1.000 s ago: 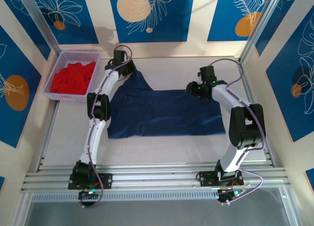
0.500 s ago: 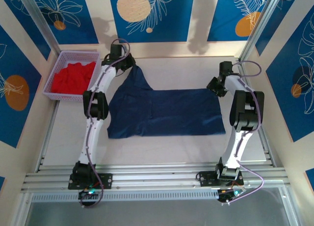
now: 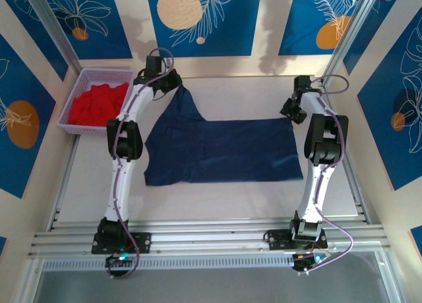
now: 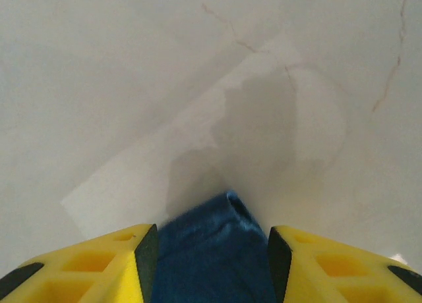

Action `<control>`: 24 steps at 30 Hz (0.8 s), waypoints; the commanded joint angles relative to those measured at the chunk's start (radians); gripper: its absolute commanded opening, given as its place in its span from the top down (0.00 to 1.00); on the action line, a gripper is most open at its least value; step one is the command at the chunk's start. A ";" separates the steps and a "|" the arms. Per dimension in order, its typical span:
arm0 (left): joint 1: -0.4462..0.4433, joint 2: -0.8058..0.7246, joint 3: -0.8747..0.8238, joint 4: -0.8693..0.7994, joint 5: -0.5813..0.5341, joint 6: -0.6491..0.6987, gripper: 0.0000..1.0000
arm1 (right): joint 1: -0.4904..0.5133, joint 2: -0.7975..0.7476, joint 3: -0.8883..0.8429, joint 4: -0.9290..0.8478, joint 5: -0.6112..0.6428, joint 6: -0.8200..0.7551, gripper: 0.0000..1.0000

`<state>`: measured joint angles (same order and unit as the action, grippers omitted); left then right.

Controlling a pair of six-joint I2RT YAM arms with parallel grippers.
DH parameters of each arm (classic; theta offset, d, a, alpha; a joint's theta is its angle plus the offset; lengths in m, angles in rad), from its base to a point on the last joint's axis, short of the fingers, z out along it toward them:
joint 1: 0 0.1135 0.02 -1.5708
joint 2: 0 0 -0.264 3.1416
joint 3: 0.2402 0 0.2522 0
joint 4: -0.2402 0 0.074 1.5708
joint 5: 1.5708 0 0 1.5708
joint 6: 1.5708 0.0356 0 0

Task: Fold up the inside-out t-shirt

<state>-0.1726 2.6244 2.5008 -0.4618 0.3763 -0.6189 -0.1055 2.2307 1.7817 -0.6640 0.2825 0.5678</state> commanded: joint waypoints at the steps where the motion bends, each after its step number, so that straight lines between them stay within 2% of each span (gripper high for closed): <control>1: -0.005 -0.073 -0.034 0.011 0.035 0.021 1.00 | -0.005 0.051 0.072 -0.080 0.011 -0.011 0.50; 6: -0.007 -0.092 -0.059 0.018 0.036 0.029 1.00 | -0.006 0.093 0.126 -0.114 -0.007 -0.025 0.54; 14: -0.009 -0.115 -0.089 0.021 0.035 0.039 1.00 | -0.007 0.110 0.146 -0.119 -0.004 -0.032 0.74; 24: -0.011 -0.235 -0.179 0.020 0.029 0.053 1.00 | 0.000 0.077 0.128 -0.088 0.024 -0.061 0.90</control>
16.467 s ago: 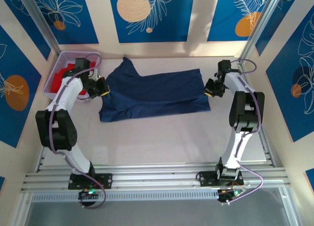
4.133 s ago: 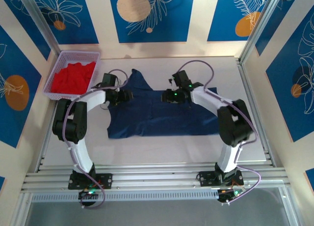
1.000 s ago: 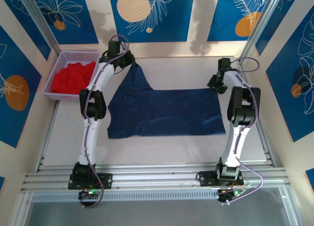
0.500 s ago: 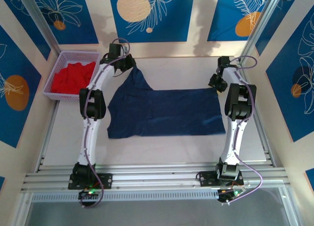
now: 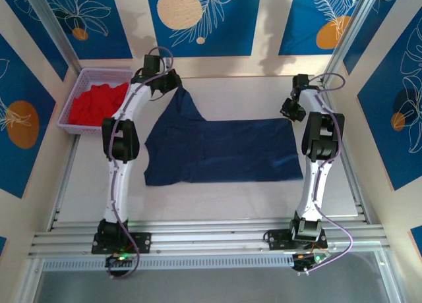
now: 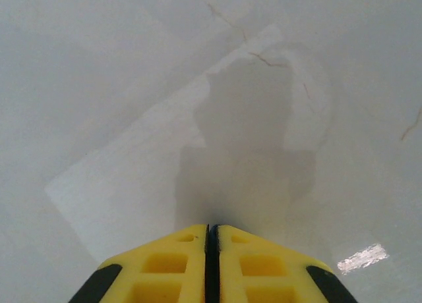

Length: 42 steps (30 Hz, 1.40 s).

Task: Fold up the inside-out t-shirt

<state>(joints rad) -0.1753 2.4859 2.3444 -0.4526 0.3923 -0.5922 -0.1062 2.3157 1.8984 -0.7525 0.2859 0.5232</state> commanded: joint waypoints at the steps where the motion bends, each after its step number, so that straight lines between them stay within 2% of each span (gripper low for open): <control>1: -0.008 -0.122 -0.046 0.011 0.009 0.025 1.00 | 0.000 -0.022 -0.002 0.011 0.022 -0.021 0.91; 6: -0.009 -0.285 -0.238 0.030 -0.002 0.022 1.00 | 0.002 -0.109 -0.089 0.062 0.013 -0.068 0.93; 12: -0.009 -0.555 -0.577 0.077 -0.043 0.001 1.00 | -0.005 -0.230 -0.232 0.126 0.028 -0.122 0.94; 17: -0.009 -0.741 -0.757 0.001 -0.096 -0.005 1.00 | -0.013 -0.292 -0.298 0.154 0.025 -0.160 0.94; 31: -0.009 -1.009 -1.016 -0.191 -0.074 -0.019 1.00 | -0.013 -0.408 -0.400 0.149 0.034 -0.231 0.92; 42: -0.010 -1.087 -1.111 -0.251 -0.034 -0.007 1.00 | -0.006 -0.452 -0.450 0.069 0.080 -0.232 0.92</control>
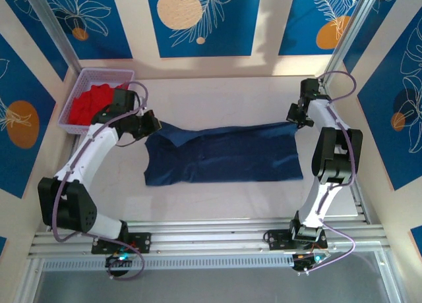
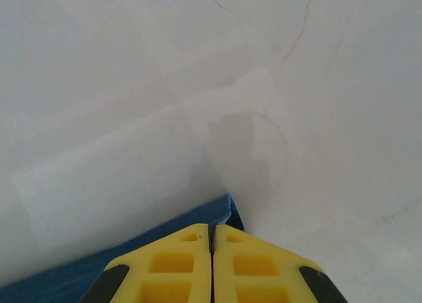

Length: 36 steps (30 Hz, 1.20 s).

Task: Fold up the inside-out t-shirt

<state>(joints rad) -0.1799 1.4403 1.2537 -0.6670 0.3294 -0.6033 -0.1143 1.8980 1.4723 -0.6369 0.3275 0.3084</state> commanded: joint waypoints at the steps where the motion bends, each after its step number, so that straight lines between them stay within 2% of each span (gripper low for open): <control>1: -0.005 -0.046 -0.027 -0.042 0.036 0.005 1.00 | 0.005 -0.037 -0.032 -0.050 0.042 -0.017 0.92; 15: -0.003 -0.136 -0.100 -0.086 0.044 0.023 1.00 | 0.036 -0.081 -0.108 -0.095 0.111 -0.017 0.92; 36: -0.001 -0.183 -0.184 -0.102 0.014 0.056 1.00 | 0.071 -0.156 -0.276 -0.101 0.159 0.043 0.86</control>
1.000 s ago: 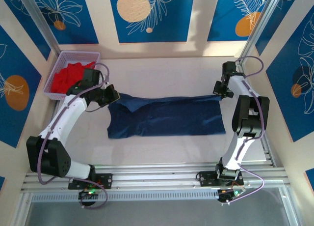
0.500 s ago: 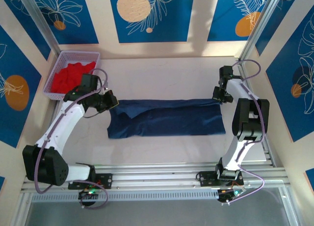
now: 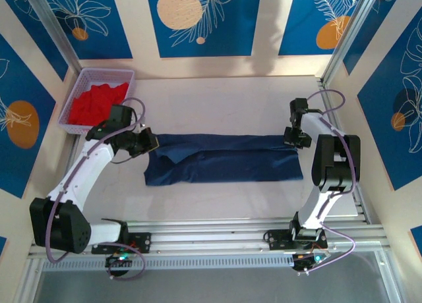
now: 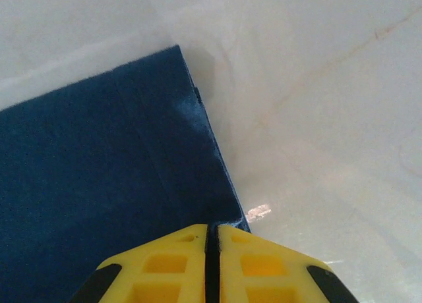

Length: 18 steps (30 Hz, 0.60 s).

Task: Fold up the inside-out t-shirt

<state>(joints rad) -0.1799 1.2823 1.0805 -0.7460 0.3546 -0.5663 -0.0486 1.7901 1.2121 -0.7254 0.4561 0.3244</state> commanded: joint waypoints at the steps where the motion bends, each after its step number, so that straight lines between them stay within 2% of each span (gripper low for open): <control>1: -0.002 -0.025 -0.015 -0.020 -0.010 0.019 1.00 | 0.006 -0.052 -0.022 -0.010 0.030 0.029 0.84; 6: -0.001 -0.029 -0.044 -0.001 0.000 0.010 1.00 | 0.007 -0.072 -0.030 -0.015 0.034 0.039 0.70; 10: -0.002 -0.031 -0.050 0.004 0.011 0.005 1.00 | 0.039 -0.173 -0.041 0.018 -0.005 0.024 0.62; 12: -0.002 -0.036 -0.047 0.004 0.012 0.002 1.00 | 0.083 -0.254 -0.079 0.073 -0.096 -0.003 0.58; 14: -0.002 -0.041 -0.044 0.001 0.008 0.003 1.00 | 0.165 -0.337 -0.143 0.171 -0.280 -0.028 0.53; 16: -0.002 -0.039 -0.044 0.003 0.012 0.000 1.00 | 0.275 -0.384 -0.204 0.291 -0.441 -0.014 0.47; 18: -0.002 -0.037 -0.045 0.010 0.019 -0.006 1.00 | 0.430 -0.383 -0.256 0.424 -0.521 0.018 0.41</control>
<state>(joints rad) -0.1799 1.2682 1.0405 -0.7410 0.3557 -0.5678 0.2417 1.4055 1.0199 -0.4957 0.1894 0.3244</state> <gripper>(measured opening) 0.036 0.577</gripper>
